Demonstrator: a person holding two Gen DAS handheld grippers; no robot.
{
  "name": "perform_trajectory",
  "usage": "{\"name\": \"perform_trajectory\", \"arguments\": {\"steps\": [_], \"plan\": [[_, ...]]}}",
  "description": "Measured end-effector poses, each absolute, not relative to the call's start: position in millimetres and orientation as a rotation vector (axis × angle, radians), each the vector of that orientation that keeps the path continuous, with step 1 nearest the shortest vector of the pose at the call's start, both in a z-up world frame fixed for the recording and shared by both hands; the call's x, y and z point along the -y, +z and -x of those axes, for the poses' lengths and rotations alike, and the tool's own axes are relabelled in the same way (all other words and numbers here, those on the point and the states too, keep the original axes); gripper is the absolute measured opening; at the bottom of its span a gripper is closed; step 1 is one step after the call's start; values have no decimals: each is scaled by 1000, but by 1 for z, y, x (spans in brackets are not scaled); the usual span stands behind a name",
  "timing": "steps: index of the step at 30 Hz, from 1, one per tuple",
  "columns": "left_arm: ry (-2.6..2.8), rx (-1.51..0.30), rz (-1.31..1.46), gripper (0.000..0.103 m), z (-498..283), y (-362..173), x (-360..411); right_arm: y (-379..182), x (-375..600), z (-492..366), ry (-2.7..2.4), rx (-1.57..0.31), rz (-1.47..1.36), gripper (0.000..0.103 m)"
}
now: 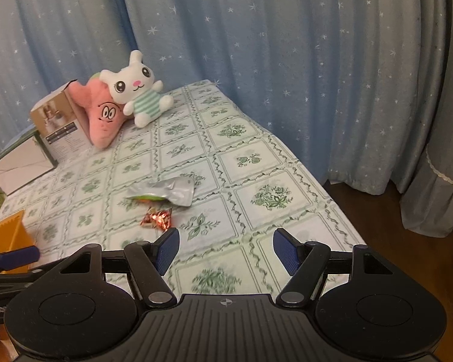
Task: Organize snacks
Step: 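Lower the left tool onto the red candy and close it, then grasp the silver-and-green wrapper with the right tool while the left tool holds the red candy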
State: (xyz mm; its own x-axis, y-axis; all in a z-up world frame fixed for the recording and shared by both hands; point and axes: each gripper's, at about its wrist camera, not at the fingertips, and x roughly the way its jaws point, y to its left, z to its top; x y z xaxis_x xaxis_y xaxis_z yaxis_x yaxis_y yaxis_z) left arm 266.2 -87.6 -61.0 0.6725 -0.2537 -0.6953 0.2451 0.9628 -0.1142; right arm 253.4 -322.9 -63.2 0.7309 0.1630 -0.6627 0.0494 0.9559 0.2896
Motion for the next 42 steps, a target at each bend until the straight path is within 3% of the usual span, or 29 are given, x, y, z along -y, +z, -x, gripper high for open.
{"name": "perform_trajectory", "arguments": {"steps": [9, 13, 19, 27, 32, 42], "plan": [[-321, -804, -6, 84, -315, -108, 109, -92, 326, -287, 33, -727, -260, 69], [-341, -786, -8, 83, -332, -119, 119, -101, 328, -300, 43, -738, -260, 56], [-351, -774, -28, 76, -349, -137, 131, -108, 333, -309, 16, -739, -271, 56], [-381, -745, -79, 58, -356, -149, 145, -113, 335, -314, 9, -752, -259, 56], [-382, -744, -91, 32, -358, -148, 146, -114, 334, -317, 19, -746, -245, 56], [-257, -766, -50, 30, -323, -132, 88, -113, 291, -338, 273, -680, -85, 56]]}}
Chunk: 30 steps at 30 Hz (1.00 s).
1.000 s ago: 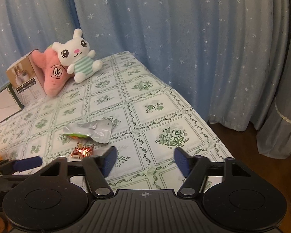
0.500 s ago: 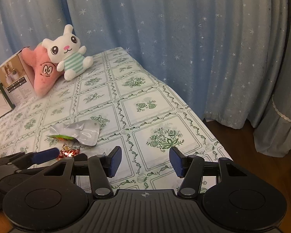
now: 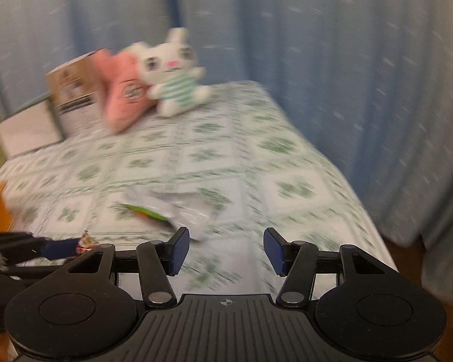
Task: Organize snacks
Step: 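Grasp the silver-and-green wrapper with the right tool while the left tool holds the red candy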
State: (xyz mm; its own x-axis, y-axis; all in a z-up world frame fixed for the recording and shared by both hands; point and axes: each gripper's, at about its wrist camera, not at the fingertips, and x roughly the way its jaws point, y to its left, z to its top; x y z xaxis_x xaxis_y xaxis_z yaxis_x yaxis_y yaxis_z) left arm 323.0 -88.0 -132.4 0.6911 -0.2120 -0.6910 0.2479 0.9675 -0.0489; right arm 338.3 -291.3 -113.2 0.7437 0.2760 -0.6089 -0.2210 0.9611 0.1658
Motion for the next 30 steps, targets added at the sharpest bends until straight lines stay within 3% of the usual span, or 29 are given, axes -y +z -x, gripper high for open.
{"name": "perform_trajectory", "arguments": {"steps": [17, 20, 25, 30], "plan": [[-195, -759, 113, 30, -287, -101, 41, -145, 201, -386, 619, -642, 502, 55], [-193, -757, 127, 30, -285, -100, 39, -147, 199, -393, 641, -654, 506, 52], [-195, -761, 146, 30, -281, -98, 35, -146, 194, -406, 666, -668, 522, 36], [-188, -765, 156, 30, -276, -96, 31, -140, 192, -410, 659, -707, 510, 33]]}}
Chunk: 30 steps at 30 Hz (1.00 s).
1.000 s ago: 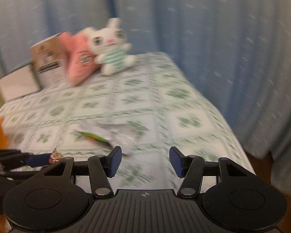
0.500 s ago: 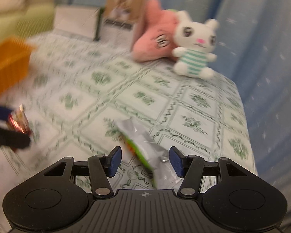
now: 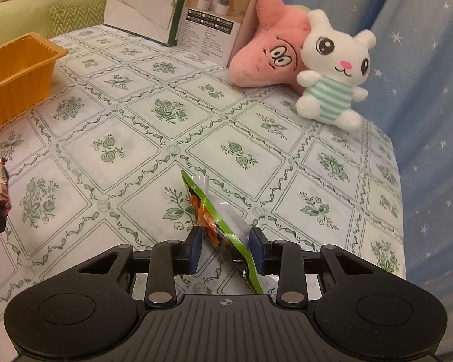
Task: Organize snacks
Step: 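Grasp the silver-and-green wrapper with the right tool while the left tool holds the red candy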
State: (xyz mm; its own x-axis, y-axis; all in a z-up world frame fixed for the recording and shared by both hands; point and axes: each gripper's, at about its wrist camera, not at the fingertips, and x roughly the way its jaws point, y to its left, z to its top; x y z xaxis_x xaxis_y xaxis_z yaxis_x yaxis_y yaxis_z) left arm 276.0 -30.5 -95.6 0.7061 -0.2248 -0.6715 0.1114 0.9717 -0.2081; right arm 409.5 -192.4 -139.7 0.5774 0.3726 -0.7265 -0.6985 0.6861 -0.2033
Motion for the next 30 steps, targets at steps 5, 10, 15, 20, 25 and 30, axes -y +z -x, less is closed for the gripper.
{"name": "perform_trajectory", "arguments": {"steps": [5, 10, 15, 20, 25, 30], "plan": [[-193, -771, 161, 30, -269, -93, 30, -128, 197, -400, 642, -798, 349, 26], [-209, -770, 162, 30, -256, -86, 32, -118, 210, -381, 651, -960, 59, 26], [-199, -769, 169, 30, -242, -81, 29, -116, 223, -354, 610, -1024, -96, 26], [-191, -781, 170, 30, -226, -79, 23, -119, 245, -334, 580, -1096, -345, 25], [-189, -786, 175, 30, -209, -75, 18, -124, 259, -319, 529, -1111, -463, 26], [-192, -789, 172, 30, -196, -73, 15, -112, 259, -311, 436, -1021, -328, 39]]}}
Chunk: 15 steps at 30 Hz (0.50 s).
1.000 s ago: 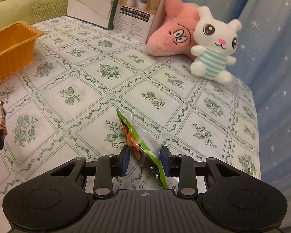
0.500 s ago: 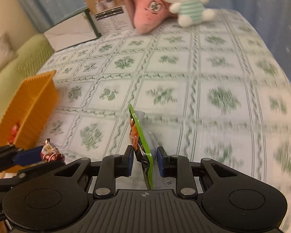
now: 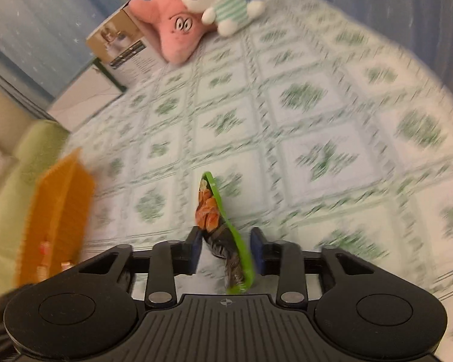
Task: Organize snacks
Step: 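Grasp the silver-and-green wrapper with the right tool while the left tool holds the red candy, then carry both held snacks over the orange tray with both tools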
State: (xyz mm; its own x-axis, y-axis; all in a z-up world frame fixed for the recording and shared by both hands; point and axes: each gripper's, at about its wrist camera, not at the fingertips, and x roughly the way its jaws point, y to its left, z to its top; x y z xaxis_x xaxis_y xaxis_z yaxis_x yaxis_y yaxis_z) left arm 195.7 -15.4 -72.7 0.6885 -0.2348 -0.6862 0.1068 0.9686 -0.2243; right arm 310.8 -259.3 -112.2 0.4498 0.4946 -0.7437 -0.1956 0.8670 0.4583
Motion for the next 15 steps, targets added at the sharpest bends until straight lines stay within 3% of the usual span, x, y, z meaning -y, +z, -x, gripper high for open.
{"name": "perform_trajectory", "arguments": {"steps": [15], "plan": [[-195, -795, 168, 30, -200, -76, 16, -132, 205, -299, 538, -864, 230, 40]]}}
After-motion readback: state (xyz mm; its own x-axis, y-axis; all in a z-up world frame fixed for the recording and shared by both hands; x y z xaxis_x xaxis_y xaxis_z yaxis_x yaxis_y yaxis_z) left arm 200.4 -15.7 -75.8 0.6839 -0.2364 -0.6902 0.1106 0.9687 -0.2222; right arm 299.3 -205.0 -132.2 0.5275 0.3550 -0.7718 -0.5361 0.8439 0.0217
